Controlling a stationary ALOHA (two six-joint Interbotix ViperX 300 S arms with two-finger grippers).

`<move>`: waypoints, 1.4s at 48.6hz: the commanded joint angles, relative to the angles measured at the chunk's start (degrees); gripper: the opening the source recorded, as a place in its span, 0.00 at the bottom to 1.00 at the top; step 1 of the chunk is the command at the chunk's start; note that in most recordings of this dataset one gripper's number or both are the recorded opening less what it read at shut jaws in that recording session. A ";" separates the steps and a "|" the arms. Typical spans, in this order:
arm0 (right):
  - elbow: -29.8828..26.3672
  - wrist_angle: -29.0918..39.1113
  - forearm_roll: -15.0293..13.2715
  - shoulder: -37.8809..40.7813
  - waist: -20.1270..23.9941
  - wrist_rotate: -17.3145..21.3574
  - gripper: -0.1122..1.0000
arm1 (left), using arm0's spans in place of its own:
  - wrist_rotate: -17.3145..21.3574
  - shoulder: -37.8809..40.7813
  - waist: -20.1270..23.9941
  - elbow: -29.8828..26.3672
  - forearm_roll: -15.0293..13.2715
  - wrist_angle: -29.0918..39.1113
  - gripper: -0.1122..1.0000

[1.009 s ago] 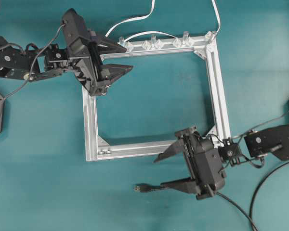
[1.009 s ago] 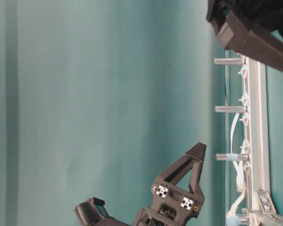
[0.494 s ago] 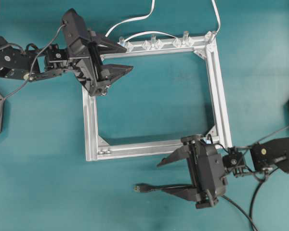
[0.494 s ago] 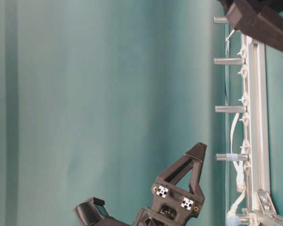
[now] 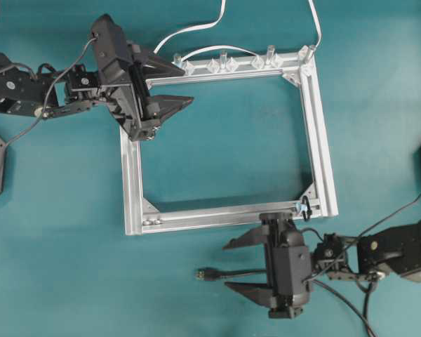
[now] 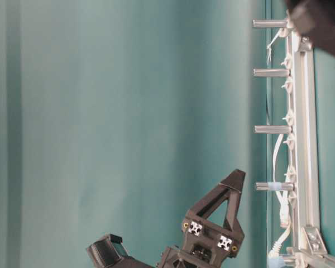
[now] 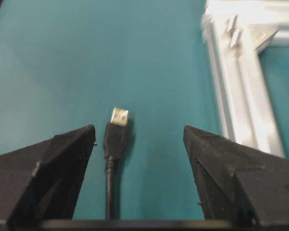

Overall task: Insert the wire through the string loop located on the right side.
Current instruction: 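Close the right gripper on the USB cable just behind the plug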

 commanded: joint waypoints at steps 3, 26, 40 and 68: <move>-1.49 -0.62 0.62 0.97 0.62 -0.18 0.85 | 0.53 -0.88 -0.18 -0.35 0.18 -0.35 0.79; -1.49 -0.62 0.70 4.22 0.70 -0.09 0.85 | 0.44 -0.88 -0.97 0.35 0.18 -0.35 0.79; -1.85 -1.49 0.70 6.15 0.70 -0.09 0.85 | 0.18 -0.70 -0.88 0.53 0.18 -0.35 0.79; -2.81 -1.85 0.70 6.94 0.62 -0.09 0.62 | 0.00 -0.62 -0.97 0.53 0.18 -0.35 0.78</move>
